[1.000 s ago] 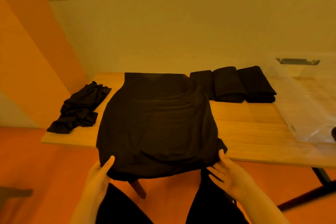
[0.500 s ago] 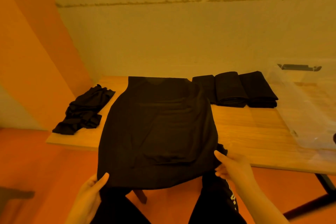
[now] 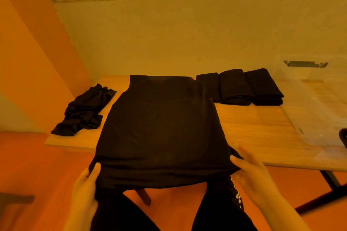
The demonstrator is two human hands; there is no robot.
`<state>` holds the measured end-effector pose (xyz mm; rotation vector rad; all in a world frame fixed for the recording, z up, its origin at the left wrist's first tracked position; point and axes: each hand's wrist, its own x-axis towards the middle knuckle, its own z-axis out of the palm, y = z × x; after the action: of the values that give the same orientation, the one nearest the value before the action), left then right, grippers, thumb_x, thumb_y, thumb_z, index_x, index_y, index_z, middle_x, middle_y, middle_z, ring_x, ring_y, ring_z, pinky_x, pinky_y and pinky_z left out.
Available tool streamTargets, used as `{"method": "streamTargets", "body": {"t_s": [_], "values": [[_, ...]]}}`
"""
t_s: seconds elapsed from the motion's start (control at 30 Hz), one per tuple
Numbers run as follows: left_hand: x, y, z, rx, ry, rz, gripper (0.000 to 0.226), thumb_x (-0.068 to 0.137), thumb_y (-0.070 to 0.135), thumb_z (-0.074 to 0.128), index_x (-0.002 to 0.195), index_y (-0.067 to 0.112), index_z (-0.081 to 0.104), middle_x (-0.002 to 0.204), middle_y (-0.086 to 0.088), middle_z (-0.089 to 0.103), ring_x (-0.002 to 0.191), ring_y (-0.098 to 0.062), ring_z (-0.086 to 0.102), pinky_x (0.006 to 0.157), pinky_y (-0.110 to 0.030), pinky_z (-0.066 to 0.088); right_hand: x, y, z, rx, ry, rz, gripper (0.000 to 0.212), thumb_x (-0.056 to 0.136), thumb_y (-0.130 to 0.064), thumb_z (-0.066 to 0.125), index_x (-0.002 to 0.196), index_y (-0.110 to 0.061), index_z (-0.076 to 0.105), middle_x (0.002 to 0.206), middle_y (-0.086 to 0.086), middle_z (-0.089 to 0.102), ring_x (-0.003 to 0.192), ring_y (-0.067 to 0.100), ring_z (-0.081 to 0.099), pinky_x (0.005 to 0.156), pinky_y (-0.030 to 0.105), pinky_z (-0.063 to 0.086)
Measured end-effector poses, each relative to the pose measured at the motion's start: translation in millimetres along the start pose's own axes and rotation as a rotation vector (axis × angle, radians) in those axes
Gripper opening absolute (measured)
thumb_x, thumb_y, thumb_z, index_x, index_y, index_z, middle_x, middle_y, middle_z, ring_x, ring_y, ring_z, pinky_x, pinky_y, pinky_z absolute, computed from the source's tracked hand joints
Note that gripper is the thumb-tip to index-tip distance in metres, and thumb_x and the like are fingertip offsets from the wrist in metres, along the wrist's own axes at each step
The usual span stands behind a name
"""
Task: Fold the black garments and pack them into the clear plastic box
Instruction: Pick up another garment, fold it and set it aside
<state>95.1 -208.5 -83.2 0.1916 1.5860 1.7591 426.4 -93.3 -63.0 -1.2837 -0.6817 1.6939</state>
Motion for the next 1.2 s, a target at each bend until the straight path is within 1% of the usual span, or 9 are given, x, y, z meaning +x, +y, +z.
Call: {"method": "streamTargets", "body": {"t_s": [0.17, 0.33, 0.5, 0.7, 0.9, 0.97, 1.07, 1.13, 1.2], "values": [[-0.2, -3.7, -13.9, 0.016, 0.017, -0.059, 0.039, 0.095, 0.021, 0.050, 0.130, 0.004, 0.050, 0.110, -0.008, 0.059, 0.109, -0.028, 0.054, 0.092, -0.041, 0.042, -5.8, -1.5, -7.4, -0.338, -0.005, 0.039, 0.013, 0.088, -0.009, 0.058, 0.097, -0.003, 0.066, 0.098, 0.014, 0.068, 0.092, 0.025, 0.063, 0.067, 0.032, 0.051], [0.3, -8.6, -22.2, 0.050, -0.037, -0.173, 0.038, 0.093, 0.019, 0.053, 0.127, 0.004, 0.052, 0.104, -0.008, 0.063, 0.101, -0.029, 0.057, 0.090, -0.043, 0.041, -4.7, 8.6, -29.4, -0.436, -0.037, 0.176, 0.029, 0.088, -0.015, 0.058, 0.099, 0.012, 0.061, 0.095, 0.020, 0.068, 0.090, 0.027, 0.064, 0.067, 0.032, 0.050], [-2.7, -9.9, -35.7, 0.276, -0.172, -0.406, 0.041, 0.085, 0.003, 0.061, 0.124, -0.005, 0.053, 0.110, -0.018, 0.064, 0.095, -0.030, 0.060, 0.089, -0.045, 0.042, -8.8, 12.4, -34.7, -0.538, -0.164, 0.108, 0.020, 0.085, -0.005, 0.061, 0.104, -0.010, 0.066, 0.093, 0.006, 0.073, 0.089, 0.023, 0.069, 0.081, 0.041, 0.053], [5.6, 44.8, -11.7, 0.162, -0.157, -0.163, 0.023, 0.097, 0.013, 0.042, 0.111, 0.003, 0.057, 0.103, -0.009, 0.063, 0.085, -0.023, 0.058, 0.066, -0.035, 0.052, -0.2, -37.1, 2.4, -0.316, -0.158, -0.025, 0.014, 0.086, -0.009, 0.055, 0.095, -0.009, 0.065, 0.090, 0.009, 0.071, 0.090, 0.023, 0.065, 0.075, 0.035, 0.053], [26.8, 144.9, 54.1, 0.213, -0.025, 0.190, 0.022, 0.090, 0.016, 0.060, 0.109, 0.009, 0.054, 0.110, -0.010, 0.055, 0.081, -0.018, 0.057, 0.061, -0.026, 0.043, 23.2, -134.7, 73.2, -0.339, -0.015, -0.443, 0.016, 0.089, -0.011, 0.058, 0.102, -0.019, 0.058, 0.099, 0.001, 0.057, 0.087, 0.015, 0.059, 0.062, 0.027, 0.048], [27.2, 159.5, 59.6, 0.204, -0.011, 0.332, 0.033, 0.090, 0.016, 0.061, 0.120, 0.015, 0.049, 0.111, -0.009, 0.055, 0.089, -0.021, 0.058, 0.064, -0.027, 0.046, 20.7, -149.0, 81.7, -0.233, -0.143, -0.441, 0.016, 0.094, -0.011, 0.050, 0.097, -0.019, 0.063, 0.101, 0.000, 0.060, 0.095, 0.014, 0.058, 0.071, 0.028, 0.047], [18.8, 167.1, 62.4, 0.158, -0.147, 0.385, 0.011, 0.096, 0.014, 0.049, 0.098, 0.019, 0.059, 0.095, -0.001, 0.059, 0.083, -0.012, 0.057, 0.063, -0.022, 0.047, 22.7, -156.2, 79.5, -0.104, -0.317, -0.380, 0.021, 0.096, -0.008, 0.042, 0.097, -0.013, 0.063, 0.102, 0.004, 0.063, 0.101, 0.013, 0.058, 0.081, 0.028, 0.049], [17.0, 167.1, 59.3, 0.133, -0.284, 0.349, 0.021, 0.097, 0.010, 0.043, 0.090, 0.019, 0.061, 0.084, 0.002, 0.064, 0.075, -0.006, 0.063, 0.059, -0.016, 0.051, 24.9, -159.2, 72.7, -0.079, -0.430, -0.378, 0.018, 0.089, -0.008, 0.053, 0.105, -0.012, 0.062, 0.102, 0.005, 0.065, 0.099, 0.012, 0.062, 0.082, 0.024, 0.055], [16.4, 167.7, 51.7, 0.202, -0.410, 0.338, 0.024, 0.094, 0.003, 0.043, 0.096, 0.016, 0.062, 0.091, 0.001, 0.067, 0.074, -0.003, 0.067, 0.062, -0.014, 0.054, 29.5, -160.9, 65.8, -0.115, -0.524, -0.373, 0.048, 0.066, -0.012, 0.078, 0.110, -0.013, 0.062, 0.101, 0.005, 0.069, 0.095, 0.013, 0.066, 0.075, 0.019, 0.055]]}}
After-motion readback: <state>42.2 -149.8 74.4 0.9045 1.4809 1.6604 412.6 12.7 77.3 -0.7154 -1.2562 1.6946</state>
